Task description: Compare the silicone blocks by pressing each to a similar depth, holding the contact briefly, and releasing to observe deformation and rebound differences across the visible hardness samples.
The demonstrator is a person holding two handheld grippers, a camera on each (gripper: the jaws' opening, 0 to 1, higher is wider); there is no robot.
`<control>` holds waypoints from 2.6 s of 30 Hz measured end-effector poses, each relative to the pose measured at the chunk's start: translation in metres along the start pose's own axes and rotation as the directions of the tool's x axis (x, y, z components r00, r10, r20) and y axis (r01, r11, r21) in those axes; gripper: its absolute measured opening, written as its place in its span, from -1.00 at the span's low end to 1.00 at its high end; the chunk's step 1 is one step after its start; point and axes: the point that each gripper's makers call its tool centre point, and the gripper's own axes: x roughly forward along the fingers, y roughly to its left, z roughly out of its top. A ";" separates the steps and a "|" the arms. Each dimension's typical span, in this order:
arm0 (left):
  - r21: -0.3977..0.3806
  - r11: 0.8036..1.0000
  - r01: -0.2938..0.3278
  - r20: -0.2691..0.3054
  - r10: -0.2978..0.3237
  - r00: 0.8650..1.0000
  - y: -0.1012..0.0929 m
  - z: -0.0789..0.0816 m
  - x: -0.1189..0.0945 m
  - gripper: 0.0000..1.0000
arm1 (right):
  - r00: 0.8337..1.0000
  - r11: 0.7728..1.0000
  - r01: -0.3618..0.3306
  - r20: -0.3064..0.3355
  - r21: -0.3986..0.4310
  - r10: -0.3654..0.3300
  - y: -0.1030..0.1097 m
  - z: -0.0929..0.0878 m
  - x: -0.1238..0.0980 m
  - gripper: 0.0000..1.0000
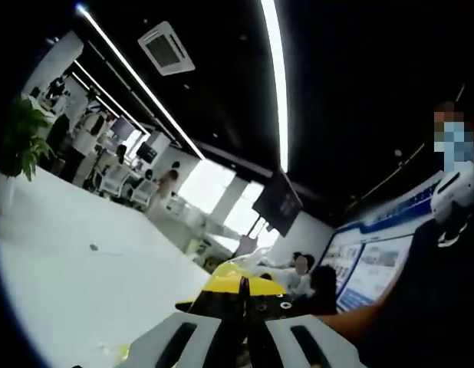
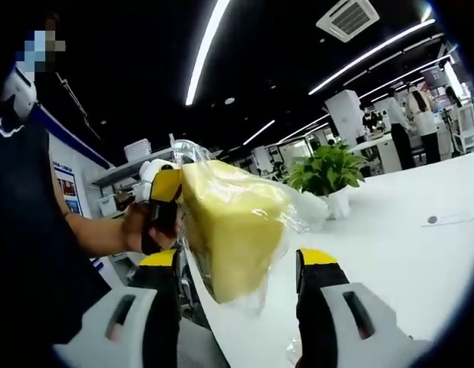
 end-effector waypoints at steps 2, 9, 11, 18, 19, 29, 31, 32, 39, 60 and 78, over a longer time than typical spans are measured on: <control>-0.001 1.000 0.005 0.002 -0.005 1.000 -0.001 0.000 0.001 -1.00 | 1.000 1.000 -0.013 0.010 -0.002 0.013 0.002 0.002 -0.001 -0.06; 0.000 1.000 0.001 0.013 -0.001 1.000 0.001 0.000 -0.002 -1.00 | 0.999 0.999 -0.041 0.000 -0.024 0.041 0.010 0.004 0.000 -0.37; 0.014 1.000 -0.021 0.007 0.021 1.000 0.005 -0.001 -0.003 -1.00 | 0.999 0.999 -0.043 -0.011 -0.027 0.043 0.010 0.002 0.000 -0.45; 0.061 0.996 -0.065 -0.016 0.067 0.998 0.015 -0.007 -0.009 -1.00 | 0.996 0.998 -0.054 -0.074 0.009 0.055 0.012 -0.008 0.001 -0.61; 0.069 0.995 -0.071 -0.021 0.073 0.997 0.016 -0.008 -0.010 -1.00 | 0.995 0.998 -0.056 -0.085 0.019 0.058 0.012 -0.010 0.001 -0.64; 0.115 0.989 -0.099 -0.052 0.105 0.993 0.023 -0.015 -0.011 -1.00 | 0.987 0.998 -0.063 -0.144 0.012 0.065 0.014 -0.017 0.001 -0.84; 0.144 0.984 -0.105 -0.073 0.116 0.991 0.024 -0.019 -0.010 -1.00 | 0.986 0.998 -0.061 -0.156 0.016 0.062 0.013 -0.020 0.000 -0.87; 0.185 0.978 -0.099 -0.079 0.116 0.990 0.023 -0.021 -0.011 -1.00 | 0.986 0.998 -0.060 -0.158 0.016 0.061 0.013 -0.021 -0.001 -0.89; 0.208 0.971 -0.115 -0.104 0.139 0.985 0.026 -0.031 -0.014 -1.00 | 0.978 0.999 -0.046 -0.204 -0.017 0.042 0.011 -0.029 -0.004 -0.93; 0.190 0.975 -0.116 -0.169 0.149 0.974 0.025 -0.047 -0.032 -0.98 | 0.961 0.995 -0.100 -0.260 -0.025 0.090 0.021 -0.040 0.002 -0.96; 0.164 0.976 -0.146 -0.170 0.173 0.970 0.032 -0.052 -0.030 -1.00 | 0.962 0.996 -0.087 -0.260 -0.009 0.081 0.016 -0.045 0.001 -0.96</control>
